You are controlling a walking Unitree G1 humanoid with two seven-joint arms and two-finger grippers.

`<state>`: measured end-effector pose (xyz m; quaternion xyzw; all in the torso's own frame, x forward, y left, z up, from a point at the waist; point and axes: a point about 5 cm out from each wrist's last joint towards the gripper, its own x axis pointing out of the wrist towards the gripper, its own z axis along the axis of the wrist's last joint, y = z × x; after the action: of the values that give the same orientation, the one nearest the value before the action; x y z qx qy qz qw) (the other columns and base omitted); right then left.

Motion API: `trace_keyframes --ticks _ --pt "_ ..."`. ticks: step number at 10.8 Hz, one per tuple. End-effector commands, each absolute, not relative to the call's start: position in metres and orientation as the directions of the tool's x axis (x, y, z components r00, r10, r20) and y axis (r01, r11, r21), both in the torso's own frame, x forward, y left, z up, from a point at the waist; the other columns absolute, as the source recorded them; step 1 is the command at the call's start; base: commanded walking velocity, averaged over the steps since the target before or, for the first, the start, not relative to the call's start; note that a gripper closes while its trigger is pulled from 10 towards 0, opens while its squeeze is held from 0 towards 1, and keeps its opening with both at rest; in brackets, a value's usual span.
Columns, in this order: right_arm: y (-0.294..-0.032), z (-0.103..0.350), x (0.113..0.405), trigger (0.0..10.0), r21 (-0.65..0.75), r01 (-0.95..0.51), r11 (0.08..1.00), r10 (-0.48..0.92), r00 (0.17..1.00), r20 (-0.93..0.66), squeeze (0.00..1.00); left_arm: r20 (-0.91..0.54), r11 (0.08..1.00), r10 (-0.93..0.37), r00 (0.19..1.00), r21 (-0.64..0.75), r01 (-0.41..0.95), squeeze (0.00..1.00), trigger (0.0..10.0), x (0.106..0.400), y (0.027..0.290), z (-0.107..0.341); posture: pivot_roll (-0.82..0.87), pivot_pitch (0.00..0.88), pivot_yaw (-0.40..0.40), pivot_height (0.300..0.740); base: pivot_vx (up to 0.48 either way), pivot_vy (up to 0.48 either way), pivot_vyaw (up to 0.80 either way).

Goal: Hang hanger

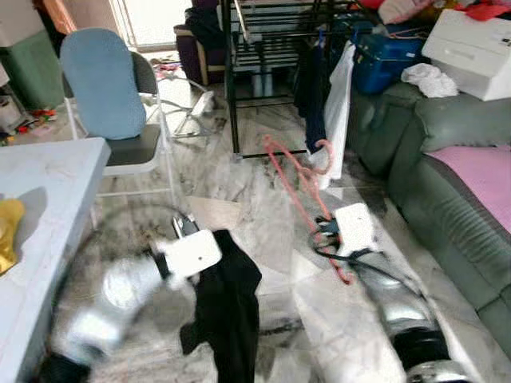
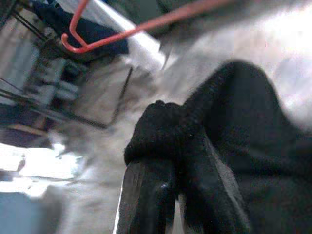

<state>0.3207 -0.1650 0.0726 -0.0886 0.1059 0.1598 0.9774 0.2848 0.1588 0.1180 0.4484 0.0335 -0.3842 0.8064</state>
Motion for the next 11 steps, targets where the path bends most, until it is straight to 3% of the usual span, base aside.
trace_keyframes --ticks 1,3,6,9,11 --pt "-0.170 0.088 0.327 10.0 -0.137 -0.361 0.922 0.334 0.924 -0.188 0.00 -0.379 0.213 -0.547 0.747 0.799 0.562 0.00 10.0 0.298 0.167 0.128 -0.01 0.000 0.022 0.740 0.000 0.000 0.00" --pt "-0.192 0.108 0.332 10.0 -0.171 -0.432 0.886 0.406 0.899 -0.167 0.00 -0.281 0.162 -0.414 0.866 0.913 0.374 0.00 10.0 0.329 0.188 0.148 -0.03 0.000 0.032 0.740 0.000 0.000 0.00" --pt "-0.198 0.123 0.320 10.0 -0.099 -0.644 0.759 0.623 0.762 -0.179 0.00 -0.052 0.146 -0.439 0.897 0.981 0.128 0.00 10.0 0.344 0.187 0.170 -0.03 0.000 0.040 0.740 0.000 0.000 0.00" --pt "-0.198 0.116 0.297 10.0 0.006 -0.792 0.611 0.765 0.589 -0.261 0.00 -0.028 0.157 -0.553 0.833 0.978 0.136 0.00 10.0 0.338 0.178 0.164 -0.03 0.000 0.047 0.740 0.000 0.000 0.00" --pt "-0.207 0.117 0.282 10.0 0.050 -0.853 0.520 0.815 0.477 -0.329 0.00 -0.048 0.129 -0.537 0.842 0.982 0.138 0.00 10.0 0.339 0.189 0.157 -0.03 0.000 0.047 0.740 0.000 0.000 0.00"
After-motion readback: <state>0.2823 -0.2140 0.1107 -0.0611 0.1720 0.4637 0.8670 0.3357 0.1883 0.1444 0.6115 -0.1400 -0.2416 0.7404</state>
